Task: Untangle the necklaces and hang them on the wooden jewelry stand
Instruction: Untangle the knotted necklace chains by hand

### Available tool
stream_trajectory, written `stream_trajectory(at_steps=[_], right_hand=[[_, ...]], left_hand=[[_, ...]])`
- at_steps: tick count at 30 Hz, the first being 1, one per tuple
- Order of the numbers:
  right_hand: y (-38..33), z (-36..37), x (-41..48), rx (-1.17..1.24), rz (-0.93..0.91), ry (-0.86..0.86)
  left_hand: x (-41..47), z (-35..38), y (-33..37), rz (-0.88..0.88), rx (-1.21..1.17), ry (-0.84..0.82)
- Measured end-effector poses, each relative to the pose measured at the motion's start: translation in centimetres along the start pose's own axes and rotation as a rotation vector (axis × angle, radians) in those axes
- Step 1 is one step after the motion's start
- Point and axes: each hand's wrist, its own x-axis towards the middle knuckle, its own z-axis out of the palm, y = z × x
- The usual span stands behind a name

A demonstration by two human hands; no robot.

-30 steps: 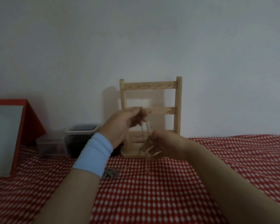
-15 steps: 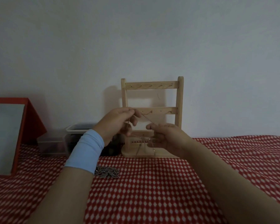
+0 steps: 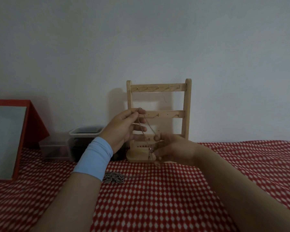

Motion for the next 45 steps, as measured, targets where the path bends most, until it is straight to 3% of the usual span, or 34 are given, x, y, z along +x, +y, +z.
stream_trajectory(at_steps=[4,9,12,16,20,25,29,32,38,41,45], right_hand=[[0.0,0.1,0.2,-0.046,-0.097,0.058],[-0.3,-0.3,0.5,0.044,-0.166,0.231],[-0.6,-0.4,0.3,0.041,-0.178,0.321],[-1.3,-0.2,-0.4,-0.057,-0.157,0.340],[-1.4,0.2,-0.5,-0.143,-0.108,0.334],[-0.8,0.2,0.3,0.034,-0.093,0.417],[-0.7,0.6,0.3,-0.085,-0.063,0.433],[-0.9,0.5,-0.1,-0.209,0.031,0.396],[-1.6,-0.1,-1.2,-0.464,0.065,0.363],[-1.3,-0.6,-0.8,-0.357,0.002,0.494],[-1.1,-0.8,-0.1,0.129,-0.127,0.555]], left_hand=[[0.2,0.2,-1.6,-0.051,0.031,-0.009],[0.1,0.7,-3.3,-0.191,-0.044,-0.250],[-0.1,0.5,-3.0,-0.222,0.024,-0.305],[0.0,0.0,-2.2,-0.120,0.364,-0.169],[0.6,-0.3,-1.8,-0.061,0.394,-0.125],[0.2,-0.2,-1.7,-0.018,0.523,-0.132],[0.5,-0.6,-1.9,0.088,0.746,-0.055],[0.9,-1.5,-1.8,0.141,0.789,-0.018],[0.0,-2.8,-0.4,0.057,0.788,-0.058],[-0.2,-3.8,-0.4,-0.036,0.867,-0.061],[-0.4,-4.5,-0.8,-0.216,0.915,-0.131]])
